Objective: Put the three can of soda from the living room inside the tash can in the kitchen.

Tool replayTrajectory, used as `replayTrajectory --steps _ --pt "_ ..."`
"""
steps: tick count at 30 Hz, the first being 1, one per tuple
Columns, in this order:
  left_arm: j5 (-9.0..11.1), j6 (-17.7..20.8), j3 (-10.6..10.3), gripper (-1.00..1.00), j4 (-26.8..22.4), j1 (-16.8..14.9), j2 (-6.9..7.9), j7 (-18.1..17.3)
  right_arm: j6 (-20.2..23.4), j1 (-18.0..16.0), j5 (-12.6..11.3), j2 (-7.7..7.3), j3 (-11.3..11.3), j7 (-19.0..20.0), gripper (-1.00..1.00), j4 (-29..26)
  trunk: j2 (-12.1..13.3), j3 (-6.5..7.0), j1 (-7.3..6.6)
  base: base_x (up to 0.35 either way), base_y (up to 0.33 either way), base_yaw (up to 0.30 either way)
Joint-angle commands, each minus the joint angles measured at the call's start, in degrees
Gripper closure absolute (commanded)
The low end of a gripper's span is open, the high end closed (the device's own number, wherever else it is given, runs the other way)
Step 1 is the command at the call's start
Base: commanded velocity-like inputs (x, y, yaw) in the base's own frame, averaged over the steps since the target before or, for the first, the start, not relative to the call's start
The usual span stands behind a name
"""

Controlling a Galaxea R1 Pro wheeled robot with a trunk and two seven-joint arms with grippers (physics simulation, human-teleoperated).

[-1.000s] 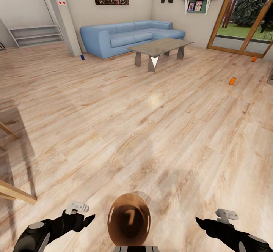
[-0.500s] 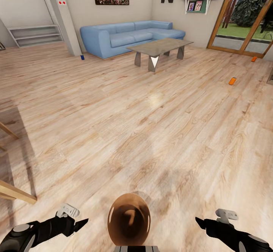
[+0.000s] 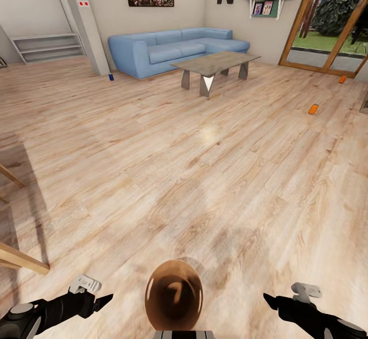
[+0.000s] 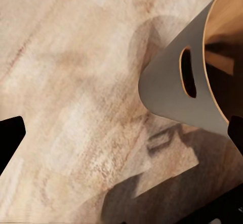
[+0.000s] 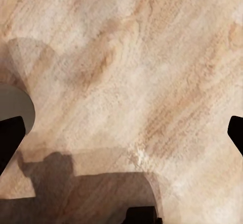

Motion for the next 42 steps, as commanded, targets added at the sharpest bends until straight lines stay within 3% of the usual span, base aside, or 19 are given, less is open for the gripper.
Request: replayTrajectory --steps 1,6,17,38,42 --pt "0.0 0.0 0.0 -1.0 0.3 0.0 -0.01 0.0 0.0 0.0 0.0 0.04 0.0 0.1 -1.0 0.0 0.0 0.0 0.0 0.0 0.0 0.0" --pt "0.1 -0.2 -0.1 -1.0 1.3 0.0 0.15 -0.1 1.1 -0.6 -0.1 1.31 0.0 -0.5 -1.0 1.3 0.0 0.0 0.0 0.0 0.0 0.0" --pt "0.1 -0.2 0.0 -1.0 0.2 0.0 0.5 -3.0 -0.4 2.5 1.3 1.2 -1.6 0.9 -1.0 3.4 0.0 0.0 0.0 0.0 0.0 0.0" --pt "0.0 -0.2 0.0 -1.0 0.4 0.0 0.51 -3.9 -0.4 2.5 1.1 1.29 -1.7 0.7 -1.0 3.3 0.0 0.0 0.0 0.0 0.0 0.0" --pt "0.0 -0.2 0.1 -1.0 0.5 0.0 0.45 -3.7 0.5 2.5 1.3 1.79 0.0 0.2 -1.0 3.0 0.0 0.0 0.0 0.0 0.0 0.0"
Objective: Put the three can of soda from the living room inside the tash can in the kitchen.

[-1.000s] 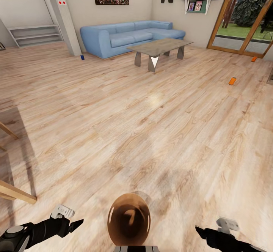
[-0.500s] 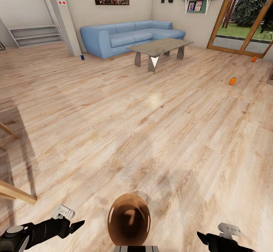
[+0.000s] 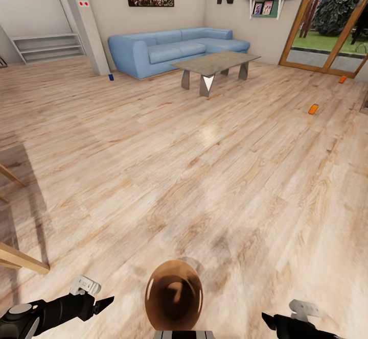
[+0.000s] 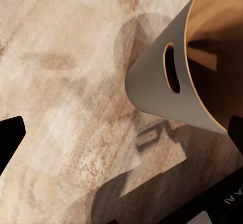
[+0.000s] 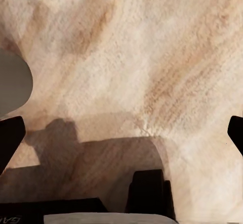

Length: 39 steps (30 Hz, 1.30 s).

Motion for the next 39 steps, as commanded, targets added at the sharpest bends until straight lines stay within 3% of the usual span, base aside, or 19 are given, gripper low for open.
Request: replayTrajectory --steps 1,2,3,6,9,11,20,24,26,33,39 --pt "0.0 0.0 0.0 -1.0 0.0 0.0 -0.01 0.1 0.7 0.0 0.0 0.21 1.7 -0.5 -1.0 0.0 0.0 0.0 0.0 0.0 0.0 0.0" --pt "0.0 0.0 0.0 -1.0 0.0 0.0 -0.02 0.1 1.6 0.0 0.1 1.33 5.4 -2.2 -1.0 -0.1 0.0 0.0 0.0 0.0 0.0 0.0" --pt "0.0 0.0 0.1 -1.0 0.0 0.0 -0.02 0.2 1.8 0.0 0.2 1.99 6.9 -3.2 -1.0 -0.1 0.0 0.0 0.0 0.0 0.0 0.0" --pt "0.0 0.0 0.0 -1.0 0.0 0.0 -0.05 0.2 2.2 -0.1 0.2 7.17 14.6 -13.1 -1.0 -0.2 0.0 0.0 0.0 0.0 0.0 0.0" --pt "0.0 0.0 0.0 -1.0 0.0 0.0 -0.09 0.2 2.1 0.0 -0.2 10.29 18.8 -21.3 -1.0 -0.2 0.0 0.0 0.0 0.0 0.0 0.0" --pt "0.0 0.0 0.0 -1.0 0.0 0.0 -0.06 0.0 2.0 0.0 -0.5 10.42 20.6 -24.2 -1.0 -0.3 0.0 0.0 0.0 0.0 0.0 0.0" --pt "-0.1 0.0 -0.2 -1.0 0.0 0.0 -0.6 -0.1 2.0 0.0 -0.8 10.42 22.2 -25.8 -1.0 -1.9 0.0 0.0 0.0 0.0 0.0 0.0" --pt "0.0 0.0 -0.1 -1.0 0.0 0.0 -0.62 -0.2 2.1 -0.1 -1.0 10.42 25.8 -25.6 -1.0 -2.6 0.0 0.0 0.0 0.0 0.0 0.0" --pt "0.0 0.0 -0.1 -1.0 0.0 0.0 -0.6 -0.2 2.4 -0.3 -1.0 10.42 26.6 -25.6 -1.0 -2.9 0.0 0.0 0.0 0.0 0.0 0.0" --pt "0.0 0.0 0.0 -1.0 0.0 0.0 -0.55 -0.3 2.8 -2.9 -4.9 10.42 27.0 -25.7 -1.0 -2.9 0.0 0.0 0.0 0.0 0.0 0.0" --pt "0.0 0.0 -0.1 -1.0 0.0 0.0 -0.55 -0.3 2.1 -4.2 -5.3 10.42 26.8 -26.0 -1.0 -2.5 0.0 0.0 0.0 0.0 0.0 0.0"
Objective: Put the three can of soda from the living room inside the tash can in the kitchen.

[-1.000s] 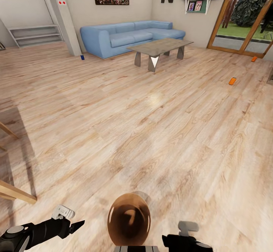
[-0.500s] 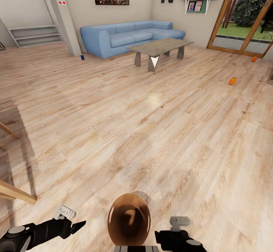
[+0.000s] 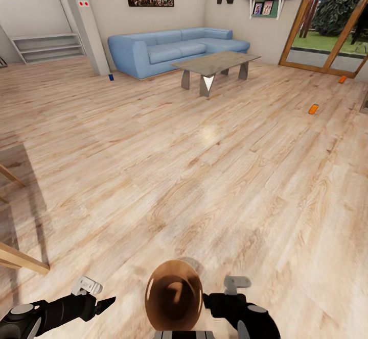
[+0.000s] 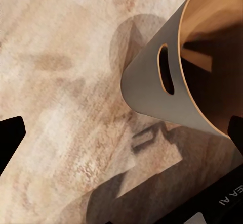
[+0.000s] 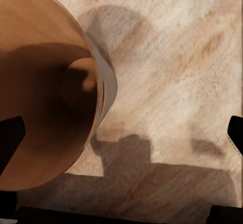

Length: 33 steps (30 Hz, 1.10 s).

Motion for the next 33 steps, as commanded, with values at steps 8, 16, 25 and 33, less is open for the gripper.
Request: replayTrajectory --steps 8,16,25,33 --pt "0.0 0.0 0.0 -1.0 0.0 0.0 0.0 0.0 -8.2 -4.3 -0.2 0.0 -0.9 -0.4 -1.0 7.6 0.0 0.0 0.0 0.0 0.0 0.0" --pt "0.1 0.0 0.1 -1.0 0.0 0.0 0.0 0.0 -11.1 -8.9 -0.4 0.0 -0.9 -0.5 -1.0 18.2 0.0 0.0 0.0 0.0 0.0 0.0" --pt "0.1 0.0 0.1 -1.0 0.0 0.0 0.0 0.0 -14.9 -12.7 -2.2 0.0 -0.7 -0.4 -1.0 29.4 0.0 0.0 0.0 0.0 0.0 0.0" --pt "0.1 0.0 0.1 -1.0 0.0 0.0 0.07 0.0 -18.3 -14.7 -2.8 0.0 -0.2 -0.1 -1.0 34.8 0.0 0.0 0.0 0.0 0.0 0.0"
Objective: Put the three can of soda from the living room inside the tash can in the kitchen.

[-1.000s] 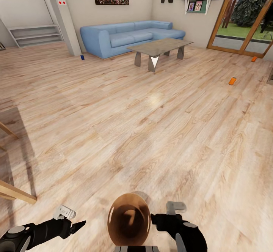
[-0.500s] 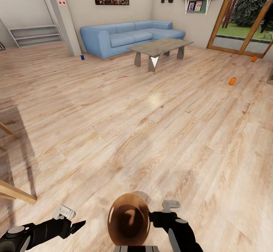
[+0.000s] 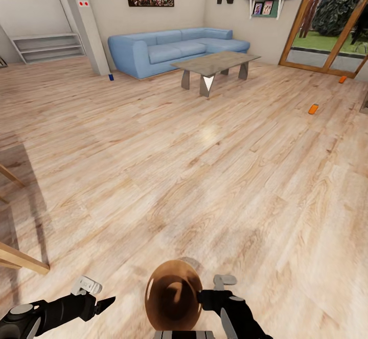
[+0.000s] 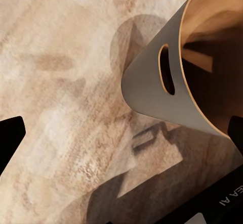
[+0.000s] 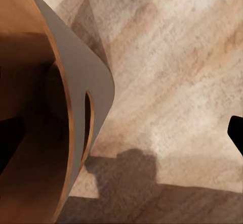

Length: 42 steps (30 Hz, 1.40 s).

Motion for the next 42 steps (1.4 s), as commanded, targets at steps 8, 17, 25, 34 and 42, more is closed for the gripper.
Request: replayTrajectory --steps 8,17,25,34,42 --pt "0.0 0.0 0.0 -1.0 0.0 0.0 -0.07 0.0 -0.2 -0.2 -0.1 0.0 0.3 0.2 -1.0 0.4 0.0 0.0 0.0 0.0 0.0 0.0" --pt "0.1 0.0 0.0 -1.0 0.0 0.0 -0.03 -0.1 -6.7 -6.3 -4.6 0.0 3.0 0.3 -1.0 13.9 0.0 0.0 0.0 0.0 0.0 0.0" --pt "0.0 0.0 0.0 -1.0 0.0 0.0 -0.05 -0.1 -8.7 -7.4 -5.2 0.0 3.1 0.4 -1.0 17.8 0.0 0.0 0.0 0.0 0.0 0.0" --pt "0.0 0.0 0.1 -1.0 0.0 0.0 -0.07 -0.1 -11.0 -8.2 -5.2 0.0 5.6 1.3 -1.0 21.0 0.0 0.0 0.0 0.0 0.0 0.0" --pt "0.0 0.0 0.1 -1.0 0.0 0.0 -0.07 -0.1 -10.4 -8.2 -5.2 0.0 7.1 2.0 -1.0 18.7 0.0 0.0 0.0 0.0 0.0 0.0"
